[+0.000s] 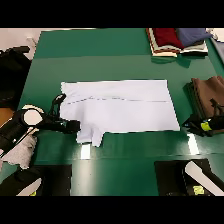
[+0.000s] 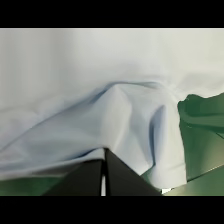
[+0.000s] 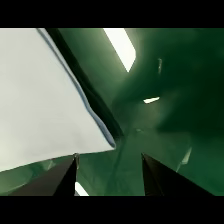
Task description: Fold the shirts.
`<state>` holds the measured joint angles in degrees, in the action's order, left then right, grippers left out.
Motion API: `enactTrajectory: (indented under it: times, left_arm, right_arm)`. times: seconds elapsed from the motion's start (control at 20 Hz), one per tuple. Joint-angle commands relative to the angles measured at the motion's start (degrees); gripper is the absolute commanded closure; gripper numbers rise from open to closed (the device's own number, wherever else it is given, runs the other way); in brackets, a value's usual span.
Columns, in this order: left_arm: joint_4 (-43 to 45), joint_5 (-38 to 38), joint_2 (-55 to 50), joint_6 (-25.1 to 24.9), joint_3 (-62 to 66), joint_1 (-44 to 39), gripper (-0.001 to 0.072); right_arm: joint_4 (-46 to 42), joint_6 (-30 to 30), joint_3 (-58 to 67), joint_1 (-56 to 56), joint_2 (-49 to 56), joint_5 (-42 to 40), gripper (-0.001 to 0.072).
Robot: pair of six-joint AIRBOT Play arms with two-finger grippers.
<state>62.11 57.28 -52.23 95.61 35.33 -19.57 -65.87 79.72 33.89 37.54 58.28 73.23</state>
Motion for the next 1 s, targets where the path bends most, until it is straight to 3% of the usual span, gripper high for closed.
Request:
enactTrajectory:
  times: [0.0,0.1,0.15,0.3,0.35,0.75,0.95]
  left_arm:
    - [0.11,-0.07,0.04,-0.09,0.26,-0.02,0.0681]
    - [0.15,-0.02,0.04,-0.09,0.26,-0.02,0.0681]
    - [0.61,0.02,0.04,-0.11,0.26,-0.02,0.0681]
    - [4.48,3.56,0.04,-0.04,0.66,-0.02,0.0682]
    - [5.55,5.64,0.74,-0.04,1.33,-0.02,0.0682]
    - [8.52,23.69,15.85,1.88,2.29,-0.02,0.0683]
    - [10.93,14.49,15.67,1.88,5.03,-0.02,0.0683]
  right_arm:
    - [4.87,-0.92,-2.08,-2.27,4.52,-3.91,0.0262]
    - [4.79,-0.92,-2.10,-6.25,7.23,-4.81,0.0264]
    - [4.81,-0.94,-2.08,-8.00,8.20,-5.51,0.0328]
    - [4.61,-1.31,-2.08,-11.52,6.56,-7.30,0.0660]
    - [4.55,-2.10,-2.08,-11.98,4.76,-7.13,0.0694]
    - [-9.51,-1.16,6.12,-12.11,-14.40,8.72,0.0694]
    - [-8.90,0.66,11.54,-12.11,-15.78,9.31,0.0695]
